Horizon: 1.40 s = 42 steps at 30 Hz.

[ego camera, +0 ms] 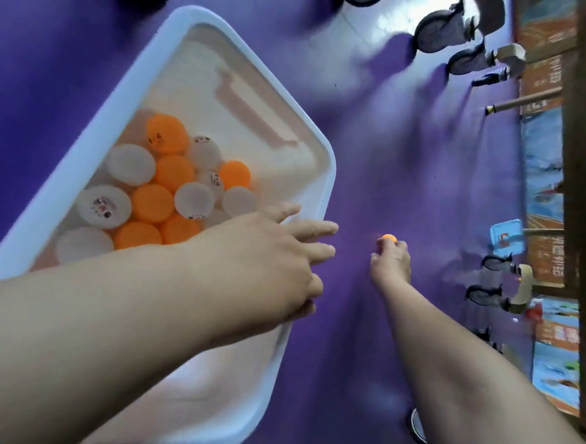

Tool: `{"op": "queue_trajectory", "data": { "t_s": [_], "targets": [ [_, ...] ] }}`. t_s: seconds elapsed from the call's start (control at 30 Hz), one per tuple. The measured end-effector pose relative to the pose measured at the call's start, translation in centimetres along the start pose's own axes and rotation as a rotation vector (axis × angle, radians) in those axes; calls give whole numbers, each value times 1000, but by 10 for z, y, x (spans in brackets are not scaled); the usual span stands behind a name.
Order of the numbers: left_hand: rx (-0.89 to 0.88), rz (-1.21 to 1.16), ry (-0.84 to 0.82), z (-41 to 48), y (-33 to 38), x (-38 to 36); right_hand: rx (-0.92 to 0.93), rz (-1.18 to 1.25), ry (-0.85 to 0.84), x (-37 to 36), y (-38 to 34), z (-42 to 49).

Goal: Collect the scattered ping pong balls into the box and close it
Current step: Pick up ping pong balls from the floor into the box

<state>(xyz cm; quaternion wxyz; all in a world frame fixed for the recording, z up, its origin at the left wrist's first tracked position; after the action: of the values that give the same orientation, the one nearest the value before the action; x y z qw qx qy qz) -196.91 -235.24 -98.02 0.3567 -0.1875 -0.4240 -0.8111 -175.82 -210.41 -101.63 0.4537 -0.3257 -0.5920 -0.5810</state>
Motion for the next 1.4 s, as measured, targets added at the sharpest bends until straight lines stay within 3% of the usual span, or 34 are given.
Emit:
{"op": "queue_trajectory", "data": {
  "t_s": [0.23, 0.57, 0.77, 0.97, 1.2, 1.4],
  "targets": [
    [53, -107, 126, -4, -8, -10, -87, 2, -94, -27, 10, 29],
    [59, -101, 155, -8, -10, -13, -323, 181, -177, -48, 17, 47],
    [50, -113, 189, -8, -10, -13, -362, 310, -48, -40, 12, 41],
    [22, -95, 170, -9, -9, -10, -464, 472, -71, -44, 8, 34],
    [-2, -85, 141, -9, -7, -9, -534, 446, 399, -15, -2, -9],
    [-31, -31, 99, -10, -6, -6, -587, 984, 555, 30, -38, -74]
  ]
}}
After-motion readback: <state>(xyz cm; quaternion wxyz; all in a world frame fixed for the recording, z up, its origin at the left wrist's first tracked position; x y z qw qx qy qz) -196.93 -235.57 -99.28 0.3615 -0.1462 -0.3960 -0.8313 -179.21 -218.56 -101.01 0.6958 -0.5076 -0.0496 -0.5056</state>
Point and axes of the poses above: each hand's wrist, its own z-axis towards the middle knuckle, its own x-axis out of the back of the hand, y = z × x, the point moved 7 cm from there along z, towards the middle knuckle, and after that the axes turned 14 degrees about y, right-handed, at the moved point
